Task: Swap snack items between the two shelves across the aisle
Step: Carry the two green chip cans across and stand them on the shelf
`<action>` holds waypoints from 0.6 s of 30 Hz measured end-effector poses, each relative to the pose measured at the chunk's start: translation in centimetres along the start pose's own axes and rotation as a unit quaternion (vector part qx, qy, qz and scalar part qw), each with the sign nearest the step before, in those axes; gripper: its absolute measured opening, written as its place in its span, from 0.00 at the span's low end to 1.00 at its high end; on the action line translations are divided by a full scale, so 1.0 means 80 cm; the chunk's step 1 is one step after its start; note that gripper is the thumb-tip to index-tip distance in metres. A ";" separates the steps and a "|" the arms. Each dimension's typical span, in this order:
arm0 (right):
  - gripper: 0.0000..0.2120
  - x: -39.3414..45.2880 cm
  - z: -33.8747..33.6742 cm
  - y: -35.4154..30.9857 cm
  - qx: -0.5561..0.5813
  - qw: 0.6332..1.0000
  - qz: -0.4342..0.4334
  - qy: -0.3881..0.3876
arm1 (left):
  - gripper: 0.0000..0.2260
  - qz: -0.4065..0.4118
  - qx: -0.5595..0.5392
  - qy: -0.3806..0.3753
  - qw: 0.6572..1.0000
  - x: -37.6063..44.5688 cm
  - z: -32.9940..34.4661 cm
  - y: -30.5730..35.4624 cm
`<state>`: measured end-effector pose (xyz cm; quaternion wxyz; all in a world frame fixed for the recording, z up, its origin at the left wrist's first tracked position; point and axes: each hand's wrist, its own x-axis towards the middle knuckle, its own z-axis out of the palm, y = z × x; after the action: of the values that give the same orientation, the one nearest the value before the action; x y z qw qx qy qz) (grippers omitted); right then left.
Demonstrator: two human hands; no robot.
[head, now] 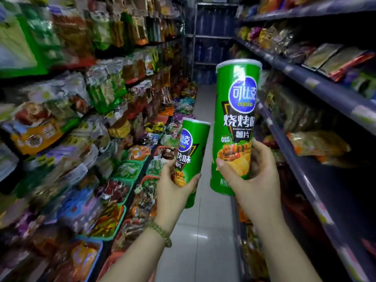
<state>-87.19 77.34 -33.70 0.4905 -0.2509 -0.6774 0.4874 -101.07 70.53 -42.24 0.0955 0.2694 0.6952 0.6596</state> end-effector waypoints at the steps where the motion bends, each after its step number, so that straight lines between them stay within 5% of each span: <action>1: 0.29 0.031 0.009 0.009 -0.002 1.000 -0.003 0.008 | 0.27 0.002 0.001 -0.003 1.000 0.038 0.011 -0.002; 11: 0.29 0.330 0.032 0.135 -0.051 0.994 -0.006 0.091 | 0.28 0.039 -0.012 -0.035 0.999 0.357 0.180 -0.025; 18: 0.29 0.562 0.044 0.235 -0.046 0.997 -0.017 0.059 | 0.26 0.025 -0.028 -0.018 0.999 0.547 0.310 -0.048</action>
<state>-110.63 120.19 -32.01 0.5257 -0.2896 -0.6735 0.4315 -126.52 113.93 -38.97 0.0989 0.2958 0.6676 0.6760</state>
